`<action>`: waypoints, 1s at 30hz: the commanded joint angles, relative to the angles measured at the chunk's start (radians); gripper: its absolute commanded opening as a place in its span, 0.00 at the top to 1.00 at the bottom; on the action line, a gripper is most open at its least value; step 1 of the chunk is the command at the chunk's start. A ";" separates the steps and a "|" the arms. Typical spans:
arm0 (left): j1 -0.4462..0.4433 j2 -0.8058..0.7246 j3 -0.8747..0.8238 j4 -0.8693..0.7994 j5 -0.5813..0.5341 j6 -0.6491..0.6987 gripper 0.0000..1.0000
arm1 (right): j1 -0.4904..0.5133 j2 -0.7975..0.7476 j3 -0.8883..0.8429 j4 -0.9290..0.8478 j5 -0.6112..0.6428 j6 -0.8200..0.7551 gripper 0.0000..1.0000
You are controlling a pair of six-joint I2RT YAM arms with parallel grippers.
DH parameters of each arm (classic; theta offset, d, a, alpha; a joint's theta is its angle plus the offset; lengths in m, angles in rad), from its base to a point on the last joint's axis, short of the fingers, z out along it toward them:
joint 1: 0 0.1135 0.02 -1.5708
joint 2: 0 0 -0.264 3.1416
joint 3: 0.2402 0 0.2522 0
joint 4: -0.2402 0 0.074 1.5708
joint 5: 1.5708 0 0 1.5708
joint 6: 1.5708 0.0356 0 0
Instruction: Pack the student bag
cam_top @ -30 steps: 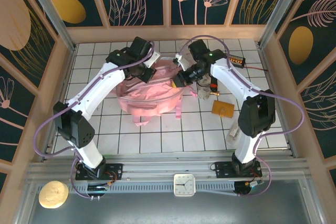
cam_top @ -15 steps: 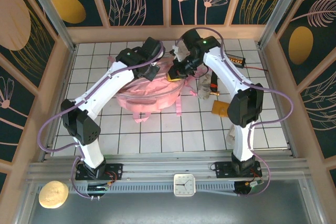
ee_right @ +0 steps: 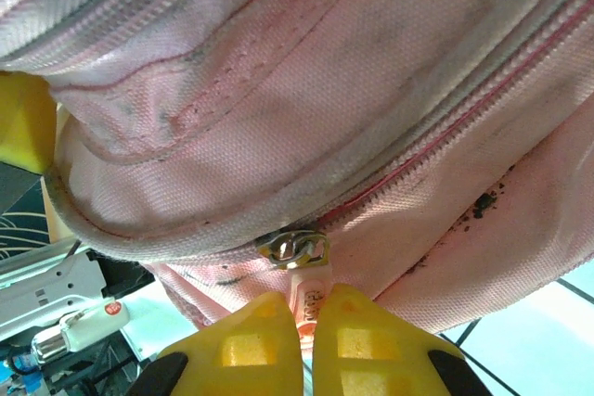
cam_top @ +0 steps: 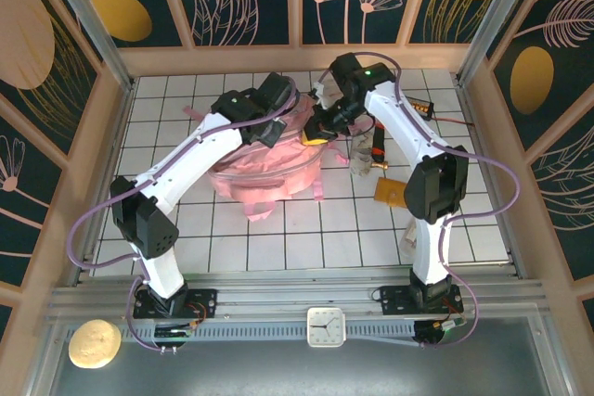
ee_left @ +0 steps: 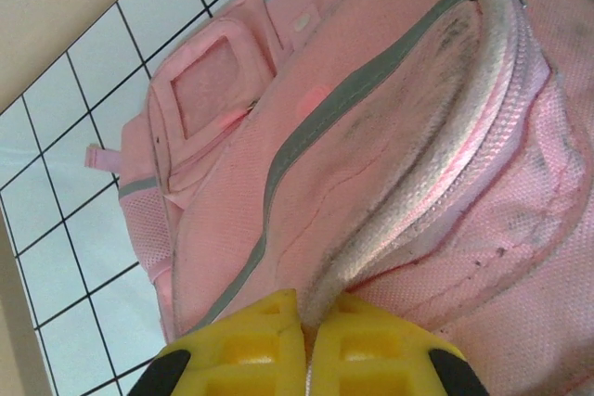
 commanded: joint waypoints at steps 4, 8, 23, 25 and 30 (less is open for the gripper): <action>0.006 -0.054 0.017 0.069 -0.018 -0.072 1.00 | 0.068 -0.025 0.042 -0.006 -0.132 0.030 1.00; 0.006 -0.023 0.027 0.075 0.014 -0.110 1.00 | 0.145 -0.021 0.035 0.011 -0.172 0.009 1.00; 0.067 -0.069 -0.056 0.135 0.171 -0.142 0.76 | 0.089 -0.265 -0.529 0.607 -0.090 0.357 1.00; 0.082 -0.130 -0.115 0.150 0.236 -0.106 0.72 | 0.058 -0.271 -0.550 0.568 -0.065 0.315 1.00; 0.084 -0.198 -0.247 0.243 0.410 -0.048 0.27 | -0.036 -0.303 -0.611 0.562 -0.038 0.273 1.00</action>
